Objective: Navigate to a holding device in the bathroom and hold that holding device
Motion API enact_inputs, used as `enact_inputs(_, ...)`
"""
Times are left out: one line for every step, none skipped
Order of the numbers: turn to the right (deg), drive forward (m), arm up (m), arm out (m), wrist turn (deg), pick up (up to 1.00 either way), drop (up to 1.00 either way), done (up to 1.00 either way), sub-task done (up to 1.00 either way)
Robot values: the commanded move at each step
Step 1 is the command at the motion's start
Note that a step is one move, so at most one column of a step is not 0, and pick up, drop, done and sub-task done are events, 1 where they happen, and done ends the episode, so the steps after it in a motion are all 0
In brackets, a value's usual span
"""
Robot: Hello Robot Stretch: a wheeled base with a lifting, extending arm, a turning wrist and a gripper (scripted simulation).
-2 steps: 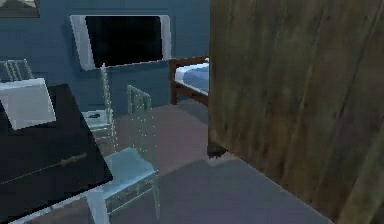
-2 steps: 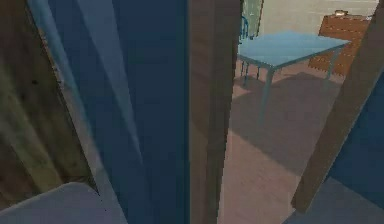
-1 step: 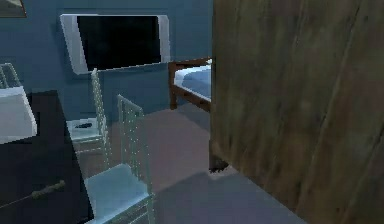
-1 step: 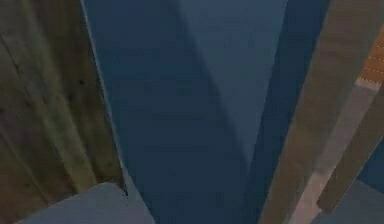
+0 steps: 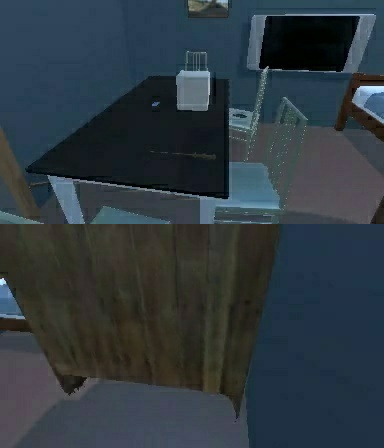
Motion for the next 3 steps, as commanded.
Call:
enact_inputs(-45.0,0.0,0.0,0.0,0.0,0.0,0.0,0.0,0.0)
enact_inputs(-45.0,0.0,0.0,0.0,0.0,0.0,0.0,0.0,0.0)
enact_inputs(-30.0,0.0,0.0,0.0,0.0,0.0,0.0,0.0,0.0)
